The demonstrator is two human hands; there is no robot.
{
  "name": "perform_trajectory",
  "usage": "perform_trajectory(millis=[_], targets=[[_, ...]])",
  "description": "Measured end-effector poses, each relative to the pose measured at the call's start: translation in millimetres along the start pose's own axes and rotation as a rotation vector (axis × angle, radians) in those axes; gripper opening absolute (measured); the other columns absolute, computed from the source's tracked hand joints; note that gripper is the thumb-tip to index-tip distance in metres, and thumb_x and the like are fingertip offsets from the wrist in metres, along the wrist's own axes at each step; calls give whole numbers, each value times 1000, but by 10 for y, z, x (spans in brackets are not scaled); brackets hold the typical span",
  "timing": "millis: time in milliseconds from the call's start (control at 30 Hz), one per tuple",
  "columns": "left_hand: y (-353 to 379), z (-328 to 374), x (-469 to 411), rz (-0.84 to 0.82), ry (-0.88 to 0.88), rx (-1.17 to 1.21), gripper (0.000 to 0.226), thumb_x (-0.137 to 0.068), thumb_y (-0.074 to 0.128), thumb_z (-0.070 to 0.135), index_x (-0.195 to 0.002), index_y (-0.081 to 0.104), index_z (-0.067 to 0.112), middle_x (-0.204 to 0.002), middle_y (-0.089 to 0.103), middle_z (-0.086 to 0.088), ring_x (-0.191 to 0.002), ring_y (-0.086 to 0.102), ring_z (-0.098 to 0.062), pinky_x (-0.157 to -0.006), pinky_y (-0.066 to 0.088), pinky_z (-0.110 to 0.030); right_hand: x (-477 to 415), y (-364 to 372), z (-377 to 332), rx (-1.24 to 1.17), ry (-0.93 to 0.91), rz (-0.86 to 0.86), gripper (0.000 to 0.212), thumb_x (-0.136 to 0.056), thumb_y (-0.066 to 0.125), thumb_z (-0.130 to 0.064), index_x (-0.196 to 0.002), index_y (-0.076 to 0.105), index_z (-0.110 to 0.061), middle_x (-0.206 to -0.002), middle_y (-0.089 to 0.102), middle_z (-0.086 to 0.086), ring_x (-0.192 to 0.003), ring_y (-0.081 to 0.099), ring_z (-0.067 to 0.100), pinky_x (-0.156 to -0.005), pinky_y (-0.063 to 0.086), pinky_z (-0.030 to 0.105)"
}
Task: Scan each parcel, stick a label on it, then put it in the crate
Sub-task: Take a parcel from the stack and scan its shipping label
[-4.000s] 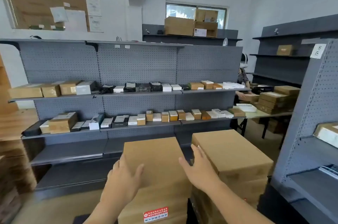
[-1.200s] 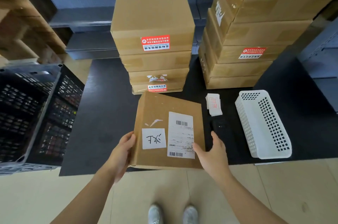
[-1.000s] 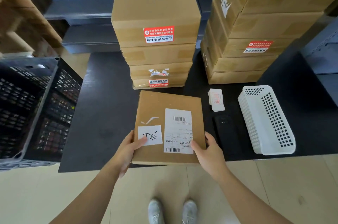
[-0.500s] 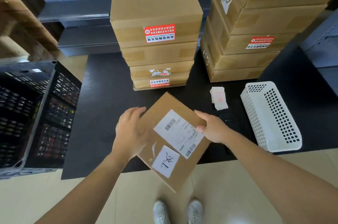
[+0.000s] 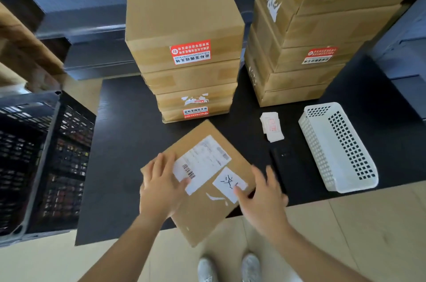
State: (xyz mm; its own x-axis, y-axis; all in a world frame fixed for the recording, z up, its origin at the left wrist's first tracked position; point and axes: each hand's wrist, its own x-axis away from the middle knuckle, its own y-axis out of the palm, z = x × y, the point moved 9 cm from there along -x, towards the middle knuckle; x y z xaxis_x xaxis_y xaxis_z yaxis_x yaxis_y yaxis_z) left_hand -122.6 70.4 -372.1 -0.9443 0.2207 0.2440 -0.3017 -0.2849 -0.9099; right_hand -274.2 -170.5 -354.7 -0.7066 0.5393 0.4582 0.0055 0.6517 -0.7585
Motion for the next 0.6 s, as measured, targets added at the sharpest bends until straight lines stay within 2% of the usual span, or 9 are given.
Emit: perform_trajectory(millis=[67, 133, 200, 233, 333, 400, 500, 533, 600], targets=[[30, -27, 197, 38, -151, 44, 79, -87, 57, 64, -153, 20, 42, -163, 15, 11, -146, 10, -23, -109, 36, -55, 186, 195, 56, -151, 31, -62, 72, -91, 57, -60, -152, 20, -51, -166, 20, -2, -151, 24, 23, -114, 30, 51], [91, 45, 389, 32, -256, 110, 81, -85, 59, 64, -153, 22, 41, -162, 17, 8, -142, 16, -27, -109, 34, -53, 142, 223, 8, -459, 42, -101, 67, -92, 68, -38, -133, 24, -68, -142, 51, -15, -135, 47, 10, -101, 44, 32], [171, 152, 549, -14, -287, 180, 81, -81, 62, 62, -151, 26, 42, -159, 20, 9, -135, 21, -27, -109, 34, -49, -93, 156, -1, -568, 14, -157, 74, -95, 66, -13, -122, 26, -69, -121, 61, -28, -110, 63, -8, -82, 44, 10], [221, 186, 620, -50, -276, 175, 81, -80, 62, 61, -150, 26, 45, -156, 21, 11, -132, 22, -25, -109, 32, -47, -209, 99, 2, -556, 0, -200, 76, -97, 63, -9, -127, 25, -67, -120, 60, -30, -101, 63, -12, -77, 44, 7], [288, 230, 762, -104, -134, 84, 70, -80, 58, 55, -144, 31, 55, -148, 24, 19, -133, 17, -17, -111, 23, -43, -489, -127, 17, -479, -7, -300, 84, -99, 62, -8, -156, 16, -50, -136, 54, -22, -110, 54, -1, -92, 41, 20], [280, 265, 747, -104, 11, 108, 60, -85, 58, 49, -139, 35, 61, -149, 24, 19, -138, 14, -17, -115, 24, -42, -599, -204, 27, -419, -36, -339, 88, -100, 62, -10, -159, 10, -47, -146, 50, -17, -119, 48, 6, -100, 40, 28], [353, 336, 725, -178, 140, 255, 68, -88, 65, 28, -142, 36, 58, -155, 24, 14, -146, 20, -19, -115, 31, -32, -674, -252, 93, -376, -73, -345, 87, -99, 66, -17, -161, 10, -45, -149, 45, -18, -132, 44, 11, -108, 39, 36], [370, 347, 732, -189, 142, 269, 70, -88, 67, 25, -144, 37, 54, -156, 23, 13, -147, 19, -17, -115, 29, -28, -701, -312, 161, -399, -67, -283, 86, -98, 68, -23, -161, 14, -43, -148, 44, -18, -136, 42, 12, -111, 38, 40], [395, 353, 745, -168, 145, 253, 70, -88, 70, 26, -146, 39, 48, -157, 23, 13, -148, 18, -16, -115, 29, -27, -754, -560, 478, -429, -12, 2, 71, -96, 70, -28, -157, 35, -30, -149, 48, -11, -137, 47, 16, -110, 41, 40]])
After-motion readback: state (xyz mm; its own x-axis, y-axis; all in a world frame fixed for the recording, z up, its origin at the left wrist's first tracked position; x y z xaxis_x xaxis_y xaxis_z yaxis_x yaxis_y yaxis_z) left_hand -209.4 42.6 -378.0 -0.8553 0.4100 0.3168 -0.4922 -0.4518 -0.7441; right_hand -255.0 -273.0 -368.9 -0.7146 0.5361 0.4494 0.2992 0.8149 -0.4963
